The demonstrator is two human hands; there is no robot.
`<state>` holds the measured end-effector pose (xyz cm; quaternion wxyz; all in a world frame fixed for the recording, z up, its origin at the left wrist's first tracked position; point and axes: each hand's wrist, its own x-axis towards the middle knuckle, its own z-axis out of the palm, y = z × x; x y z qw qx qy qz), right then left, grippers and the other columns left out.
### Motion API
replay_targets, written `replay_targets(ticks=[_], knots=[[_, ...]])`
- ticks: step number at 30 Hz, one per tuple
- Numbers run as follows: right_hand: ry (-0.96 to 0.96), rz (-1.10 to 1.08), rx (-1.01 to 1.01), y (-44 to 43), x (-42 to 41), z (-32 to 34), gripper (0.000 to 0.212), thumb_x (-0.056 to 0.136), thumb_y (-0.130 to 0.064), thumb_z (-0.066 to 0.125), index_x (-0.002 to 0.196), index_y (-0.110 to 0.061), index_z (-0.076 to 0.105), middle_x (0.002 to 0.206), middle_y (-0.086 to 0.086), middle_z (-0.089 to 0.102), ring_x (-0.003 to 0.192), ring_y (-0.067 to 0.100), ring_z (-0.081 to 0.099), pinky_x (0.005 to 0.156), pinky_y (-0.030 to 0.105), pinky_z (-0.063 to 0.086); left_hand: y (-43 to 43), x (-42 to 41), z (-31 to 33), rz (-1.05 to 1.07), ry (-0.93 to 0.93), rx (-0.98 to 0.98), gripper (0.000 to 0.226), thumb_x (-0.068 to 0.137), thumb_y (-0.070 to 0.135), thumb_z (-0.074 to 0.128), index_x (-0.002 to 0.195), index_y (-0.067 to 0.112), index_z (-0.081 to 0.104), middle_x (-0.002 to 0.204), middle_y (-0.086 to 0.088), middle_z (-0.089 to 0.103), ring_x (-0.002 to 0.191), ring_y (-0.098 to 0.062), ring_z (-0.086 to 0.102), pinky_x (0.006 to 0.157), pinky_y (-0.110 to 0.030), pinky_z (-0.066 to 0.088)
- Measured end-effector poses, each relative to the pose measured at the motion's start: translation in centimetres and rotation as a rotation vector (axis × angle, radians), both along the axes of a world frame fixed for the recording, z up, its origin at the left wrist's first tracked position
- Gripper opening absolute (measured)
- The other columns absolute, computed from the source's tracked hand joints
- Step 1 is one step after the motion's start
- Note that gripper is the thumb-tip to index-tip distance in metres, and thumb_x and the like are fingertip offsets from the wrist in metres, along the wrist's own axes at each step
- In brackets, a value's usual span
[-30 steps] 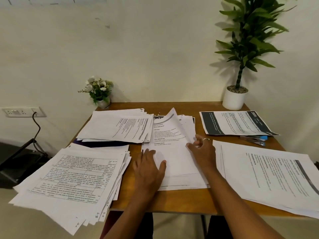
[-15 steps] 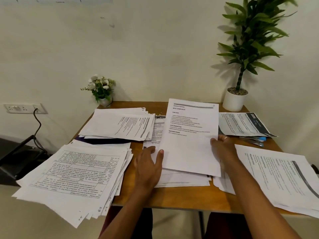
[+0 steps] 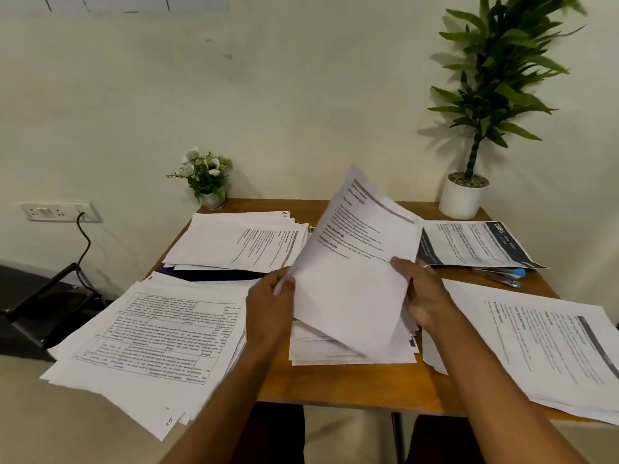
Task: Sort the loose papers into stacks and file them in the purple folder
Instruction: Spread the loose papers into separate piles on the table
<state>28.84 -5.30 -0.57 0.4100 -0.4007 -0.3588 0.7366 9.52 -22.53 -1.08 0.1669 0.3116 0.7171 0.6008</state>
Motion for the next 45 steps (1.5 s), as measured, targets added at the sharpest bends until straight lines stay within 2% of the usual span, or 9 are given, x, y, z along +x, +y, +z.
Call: replay_targets(ticks=[3,7,12,20,27,30,34,39,45], knots=[[0.052,0.019,0.046,0.6,-0.7,0.9,0.044,0.09,-0.012,0.075,0.132,-0.018,0.064,0.119,0.008,0.074,0.11,0.027,0.071,0.091,0.047,0.059,-0.4,-3.9,1.9,-0.089,-0.131,-0.124,0.024,0.102,0.026,0.059,0.124,0.026,0.067,0.114,0.008,0.068,0.105,-0.016,0.065,0.076,-0.028,0.057],[-0.107,0.023,0.041,0.4,-2.8,1.7,0.045,0.088,-0.007,0.075,0.129,-0.018,0.061,0.11,0.008,0.075,0.084,0.02,0.069,0.042,0.022,0.04,-1.8,-7.8,3.6,-0.201,-0.856,0.073,0.029,0.101,0.021,0.06,0.129,0.017,0.062,0.123,-0.01,0.072,0.106,-0.027,0.071,0.06,-0.034,0.062],[-0.107,0.001,-0.034,-0.9,-7.1,0.7,0.042,0.092,-0.002,0.07,0.127,-0.02,0.058,0.117,0.007,0.07,0.096,0.023,0.071,0.045,0.021,0.05,-3.2,-9.0,2.5,-0.282,-1.098,0.291,0.064,0.094,0.062,0.053,0.139,0.016,0.054,0.133,-0.012,0.066,0.12,-0.034,0.066,0.086,-0.05,0.06],[-0.03,0.092,-0.059,-5.4,-16.8,-0.1,0.067,0.089,0.014,0.056,0.146,-0.018,0.04,0.137,0.011,0.061,0.104,0.034,0.071,0.063,0.03,0.061,-3.1,-9.6,2.4,-0.158,-1.036,0.283,0.044,0.096,0.038,0.064,0.134,0.018,0.053,0.131,-0.015,0.067,0.114,-0.043,0.067,0.102,-0.059,0.048],[-0.08,0.349,-0.092,-7.9,-20.2,0.7,0.053,0.09,0.007,0.049,0.14,-0.01,0.044,0.108,0.019,0.073,0.076,0.029,0.076,0.064,0.033,0.063,-1.1,-12.6,2.6,0.022,-0.874,-0.076,0.021,0.103,0.017,0.056,0.111,0.0,0.065,0.099,-0.015,0.077,0.071,-0.025,0.076,0.055,-0.031,0.062],[-0.342,0.477,0.028,-7.8,-18.7,0.8,0.033,0.087,-0.005,0.056,0.119,-0.009,0.063,0.084,0.01,0.063,0.049,0.013,0.051,0.044,0.023,0.038,-0.3,-14.3,2.6,0.084,-0.825,-0.126,0.018,0.101,0.017,0.061,0.11,0.003,0.067,0.087,-0.009,0.077,0.058,-0.017,0.073,0.046,-0.026,0.057],[-0.721,0.261,0.488,-5.8,-14.8,-0.5,0.004,0.094,-0.02,0.064,0.097,-0.02,0.067,0.092,-0.008,0.066,0.075,0.005,0.06,0.057,0.013,0.04,-0.3,-15.0,2.4,0.077,-0.902,-0.035,0.028,0.099,0.025,0.064,0.121,0.007,0.065,0.103,-0.013,0.077,0.089,-0.022,0.076,0.07,-0.031,0.063],[-1.038,-0.037,0.715,-1.5,-8.5,-4.0,0.02,0.093,-0.027,0.068,0.112,-0.023,0.066,0.12,0.001,0.068,0.108,0.017,0.061,0.086,0.028,0.053,-0.3,-10.2,2.8,0.075,-0.843,0.132,0.027,0.102,0.019,0.059,0.129,0.014,0.058,0.113,-0.009,0.075,0.09,-0.027,0.077,0.068,-0.032,0.064],[-1.3,-0.001,0.744,0.5,-5.3,-6.0,0.063,0.09,-0.057,0.065,0.143,-0.025,0.051,0.148,0.004,0.049,0.135,0.026,0.043,0.109,0.045,0.04,2.0,-1.0,-0.3,-0.18,-0.178,-0.07,0.022,0.101,0.022,0.06,0.121,0.032,0.06,0.115,-0.002,0.072,0.093,-0.022,0.074,0.074,-0.036,0.063]])
